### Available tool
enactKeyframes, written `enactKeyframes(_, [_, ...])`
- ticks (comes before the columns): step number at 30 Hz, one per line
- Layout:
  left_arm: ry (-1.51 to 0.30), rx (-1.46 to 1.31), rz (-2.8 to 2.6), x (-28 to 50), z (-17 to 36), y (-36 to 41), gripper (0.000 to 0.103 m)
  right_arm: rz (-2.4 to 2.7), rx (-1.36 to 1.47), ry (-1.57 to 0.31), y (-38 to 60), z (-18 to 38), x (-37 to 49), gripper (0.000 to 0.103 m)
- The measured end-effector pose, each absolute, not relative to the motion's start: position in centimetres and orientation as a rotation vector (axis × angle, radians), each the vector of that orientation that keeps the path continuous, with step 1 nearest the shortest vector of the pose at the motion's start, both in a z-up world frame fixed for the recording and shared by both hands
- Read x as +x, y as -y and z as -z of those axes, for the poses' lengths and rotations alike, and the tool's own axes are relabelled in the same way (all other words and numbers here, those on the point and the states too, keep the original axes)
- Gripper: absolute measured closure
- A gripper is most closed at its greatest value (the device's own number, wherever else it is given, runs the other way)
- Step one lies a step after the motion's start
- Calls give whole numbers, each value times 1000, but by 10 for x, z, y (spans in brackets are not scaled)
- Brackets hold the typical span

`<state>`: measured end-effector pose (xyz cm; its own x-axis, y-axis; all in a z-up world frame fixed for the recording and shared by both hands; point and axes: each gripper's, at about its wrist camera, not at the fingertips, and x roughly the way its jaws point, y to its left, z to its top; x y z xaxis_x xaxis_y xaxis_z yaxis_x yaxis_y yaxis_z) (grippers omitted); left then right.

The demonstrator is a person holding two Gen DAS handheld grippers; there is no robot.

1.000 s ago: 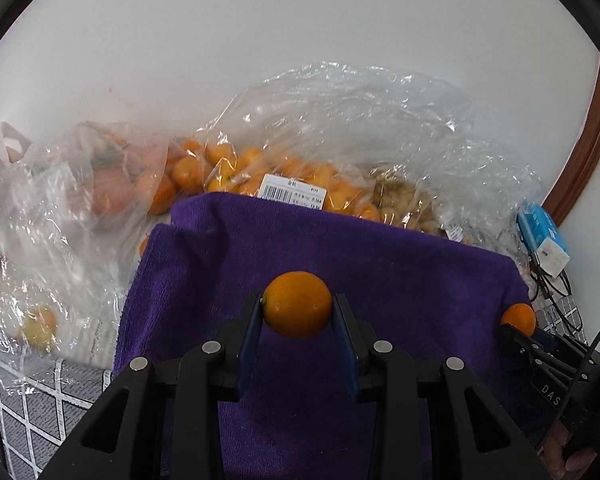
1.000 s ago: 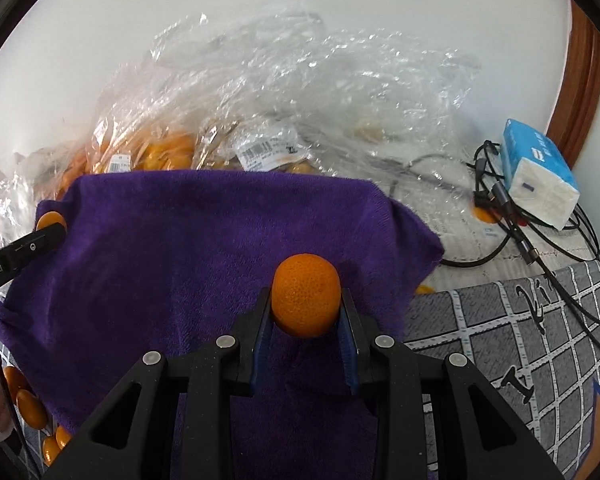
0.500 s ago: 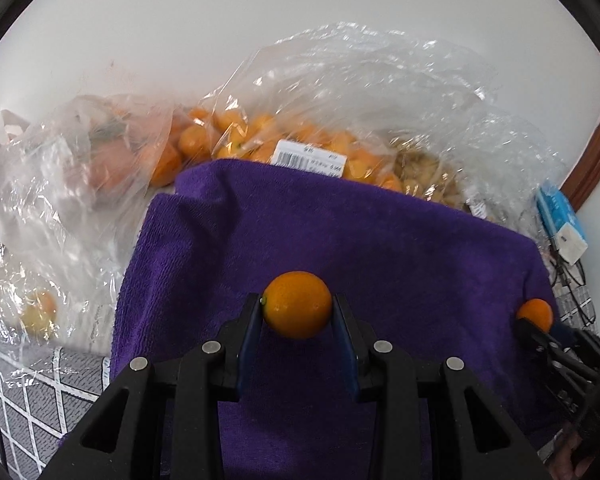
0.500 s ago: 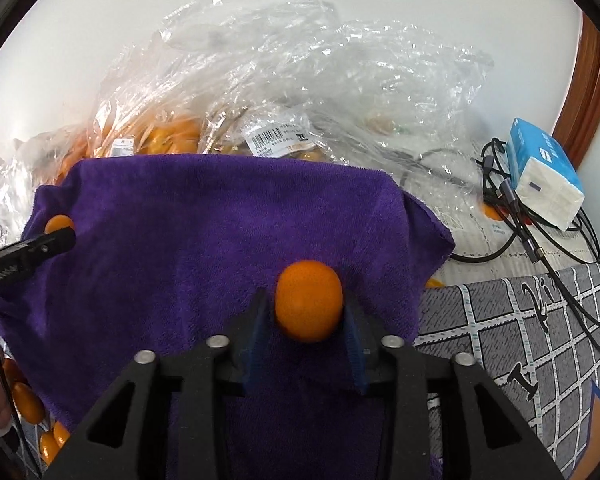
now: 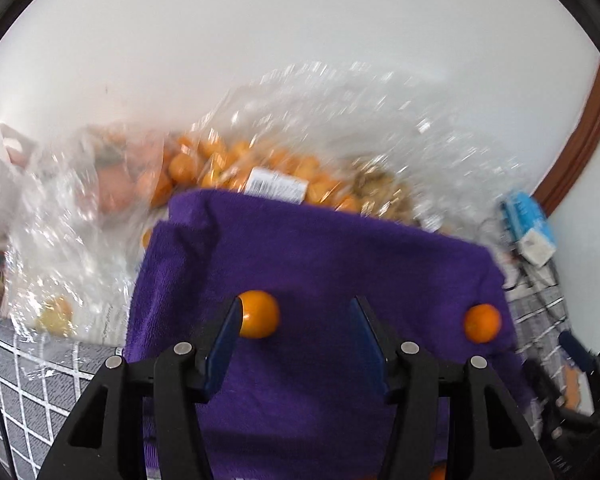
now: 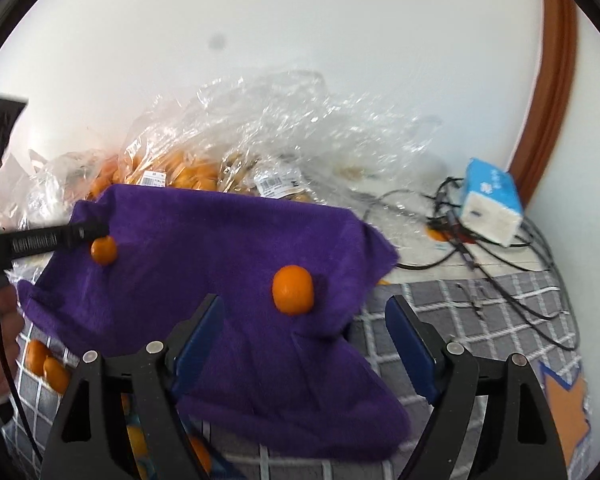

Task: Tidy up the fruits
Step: 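Open the right tool onto the towel while the left tool releases its orange there, then move both tools back to the fruit and close the right tool on a large orange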

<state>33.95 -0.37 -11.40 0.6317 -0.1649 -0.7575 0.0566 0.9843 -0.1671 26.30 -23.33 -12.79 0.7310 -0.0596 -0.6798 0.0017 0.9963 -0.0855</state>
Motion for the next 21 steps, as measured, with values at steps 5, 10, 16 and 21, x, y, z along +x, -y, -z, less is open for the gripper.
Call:
enactKeyframes(5, [-807,-107,193,310,75,13,50,62,-90,-725,242,115,228,21])
enactKeyframes(10, [-732,-72,168,278,50,21,50,129,-77,-695,258,106,194,21])
enactKeyframes(16, [-712,-89,157,242,49,11,50,129,-31,-710,267,108,168,21])
enactKeyframes(21, [-678,-103,104,209,67,-5,50,82,-17,-727,264,121,154,21])
